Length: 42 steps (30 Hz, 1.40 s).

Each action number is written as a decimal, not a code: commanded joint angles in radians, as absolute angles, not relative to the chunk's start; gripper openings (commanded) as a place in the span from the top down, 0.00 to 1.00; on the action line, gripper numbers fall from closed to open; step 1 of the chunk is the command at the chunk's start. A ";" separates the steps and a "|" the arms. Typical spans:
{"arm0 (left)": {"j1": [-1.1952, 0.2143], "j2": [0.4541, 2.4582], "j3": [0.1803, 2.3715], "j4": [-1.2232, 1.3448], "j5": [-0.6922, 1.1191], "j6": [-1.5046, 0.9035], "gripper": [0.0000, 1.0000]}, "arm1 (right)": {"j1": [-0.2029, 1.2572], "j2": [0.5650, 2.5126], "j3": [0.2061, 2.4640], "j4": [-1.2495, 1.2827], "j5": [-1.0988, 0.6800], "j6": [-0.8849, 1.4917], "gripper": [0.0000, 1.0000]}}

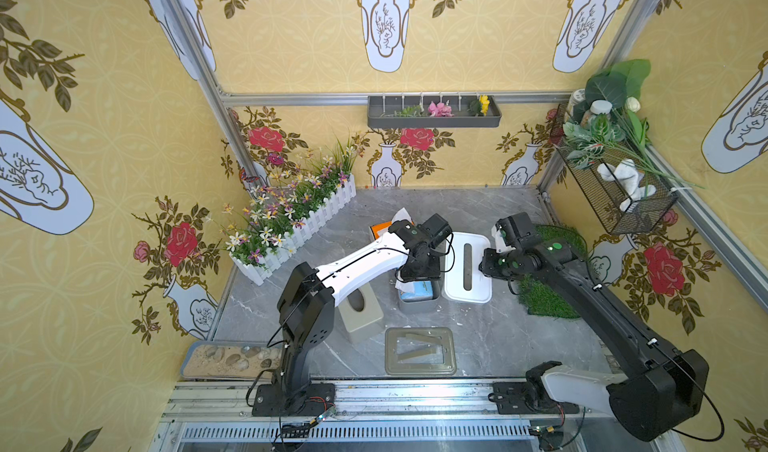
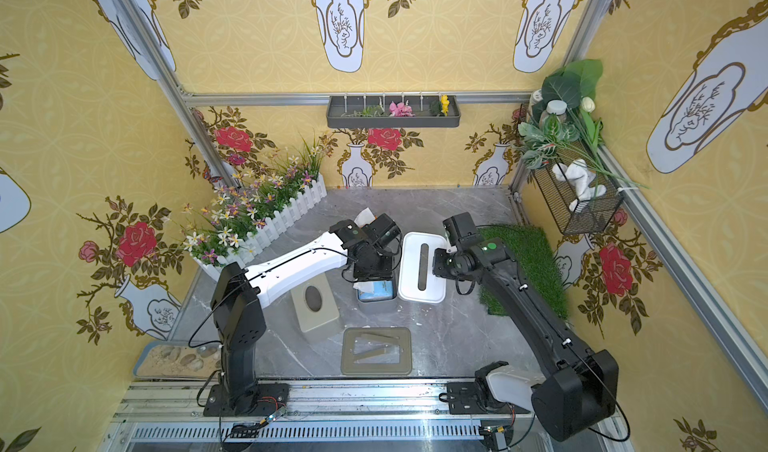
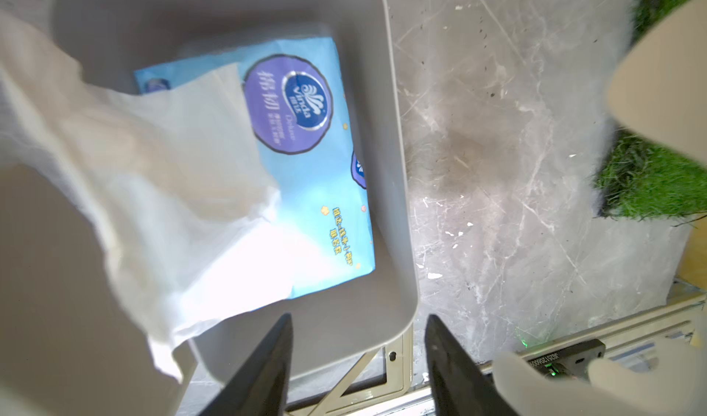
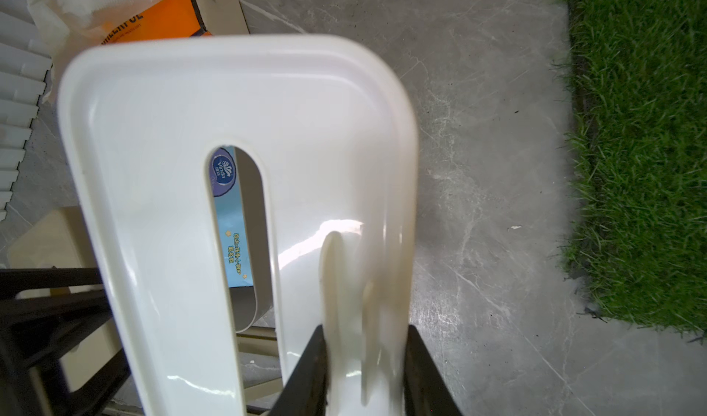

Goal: Put the tissue paper into the tissue box
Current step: Adjust the paper towel in the tissue box.

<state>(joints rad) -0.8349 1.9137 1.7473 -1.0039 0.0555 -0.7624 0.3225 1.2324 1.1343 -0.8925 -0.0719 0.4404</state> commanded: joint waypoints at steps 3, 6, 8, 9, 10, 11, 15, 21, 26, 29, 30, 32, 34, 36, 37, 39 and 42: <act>-0.831 1.847 1.729 -1.026 -0.018 -0.742 0.36 | 0.326 1.245 1.133 -0.877 -0.067 0.445 0.82; -0.823 1.815 1.676 -1.042 -0.040 -0.753 0.36 | 0.330 1.253 1.138 -0.874 -0.068 0.444 0.82; -0.810 1.793 1.619 -1.029 -0.037 -0.765 0.36 | 0.333 1.258 1.142 -0.874 -0.067 0.443 0.82; -0.802 1.784 1.593 -1.019 -0.036 -0.768 0.36 | 0.334 1.260 1.144 -0.874 -0.067 0.442 0.82; -0.796 1.775 1.563 -1.011 -0.036 -0.770 0.36 | 0.334 1.262 1.146 -0.876 -0.068 0.441 0.82; -0.790 1.768 1.539 -1.004 -0.039 -0.772 0.36 | 0.334 1.262 1.147 -0.877 -0.068 0.440 0.82; -0.775 1.775 1.507 -0.992 -0.051 -0.761 0.36 | 0.335 1.266 1.151 -0.878 -0.066 0.439 0.82; -0.769 1.846 1.561 -0.977 -0.051 -0.712 0.41 | 0.335 1.264 1.146 -0.874 -0.064 0.440 0.82; -0.766 1.898 1.607 -0.993 -0.036 -0.689 0.68 | 0.333 1.253 1.136 -0.879 -0.060 0.445 0.82; -0.762 1.905 1.610 -0.991 -0.023 -0.684 0.84 | 0.332 1.247 1.131 -0.877 -0.059 0.448 0.82; -0.761 1.910 1.617 -0.997 -0.021 -0.682 0.89 | 0.331 1.247 1.129 -0.877 -0.058 0.447 0.82; -0.761 1.919 1.634 -1.004 -0.017 -0.678 1.00 | 0.329 1.246 1.126 -0.876 -0.058 0.447 0.82; -0.761 1.919 1.651 -1.005 -0.016 -0.678 1.00 | 0.327 1.246 1.125 -0.875 -0.057 0.446 0.82; -0.762 1.925 1.675 -1.003 -0.012 -0.676 1.00 | 0.318 1.240 1.122 -0.873 -0.054 0.444 0.82; -0.763 1.933 1.690 -1.003 -0.008 -0.676 1.00 | 0.313 1.236 1.120 -0.873 -0.055 0.443 0.82; -0.765 1.957 1.715 -1.003 0.002 -0.676 1.00 | 0.302 1.232 1.117 -0.873 -0.055 0.437 0.82; -0.776 2.001 1.746 -1.001 0.021 -0.672 1.00 | 0.292 1.226 1.114 -0.879 -0.057 0.432 0.82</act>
